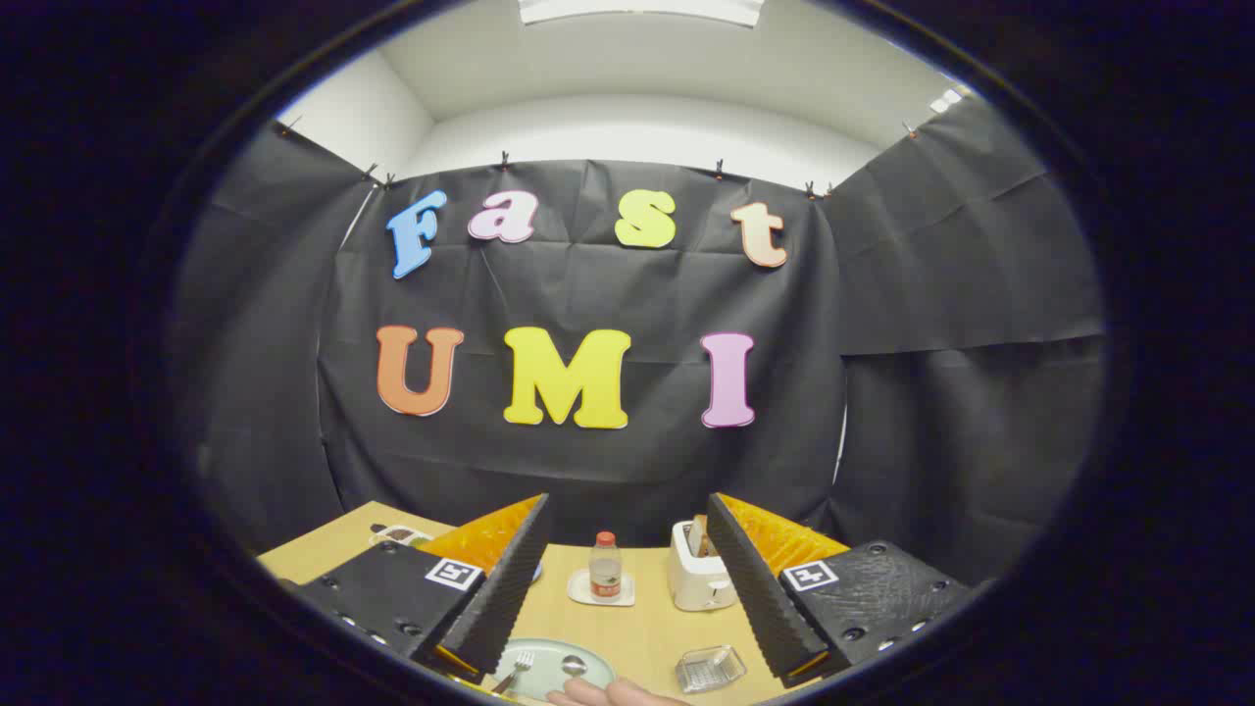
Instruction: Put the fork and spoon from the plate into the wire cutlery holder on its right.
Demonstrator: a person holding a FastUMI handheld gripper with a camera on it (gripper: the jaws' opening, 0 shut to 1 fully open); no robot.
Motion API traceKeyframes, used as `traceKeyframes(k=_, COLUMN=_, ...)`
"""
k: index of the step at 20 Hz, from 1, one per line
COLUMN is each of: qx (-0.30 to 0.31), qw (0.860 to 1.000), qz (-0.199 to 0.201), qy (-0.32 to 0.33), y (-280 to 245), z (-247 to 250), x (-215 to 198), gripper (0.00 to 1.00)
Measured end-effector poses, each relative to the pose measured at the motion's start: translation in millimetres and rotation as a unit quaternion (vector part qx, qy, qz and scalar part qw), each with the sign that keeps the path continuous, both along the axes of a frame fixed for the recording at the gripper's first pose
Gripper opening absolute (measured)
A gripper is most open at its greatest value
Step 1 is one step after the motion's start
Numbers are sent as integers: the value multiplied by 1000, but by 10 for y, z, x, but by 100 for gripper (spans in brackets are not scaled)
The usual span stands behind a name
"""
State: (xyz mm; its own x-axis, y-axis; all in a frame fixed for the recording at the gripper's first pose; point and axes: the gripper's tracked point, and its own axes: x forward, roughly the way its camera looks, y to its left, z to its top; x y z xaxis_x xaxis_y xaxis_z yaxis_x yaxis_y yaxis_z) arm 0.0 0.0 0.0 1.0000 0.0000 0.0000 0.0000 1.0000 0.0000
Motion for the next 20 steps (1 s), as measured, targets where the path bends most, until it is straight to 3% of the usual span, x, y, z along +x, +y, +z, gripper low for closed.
traceKeyframes(k=13, qx=-3, qw=1000, qz=12, qy=23, y=-246, z=-328, x=306, gripper=95)
traceKeyframes(k=20, qx=-3, qw=993, qz=34, qy=113, y=-26, z=-1247, x=472, gripper=95)
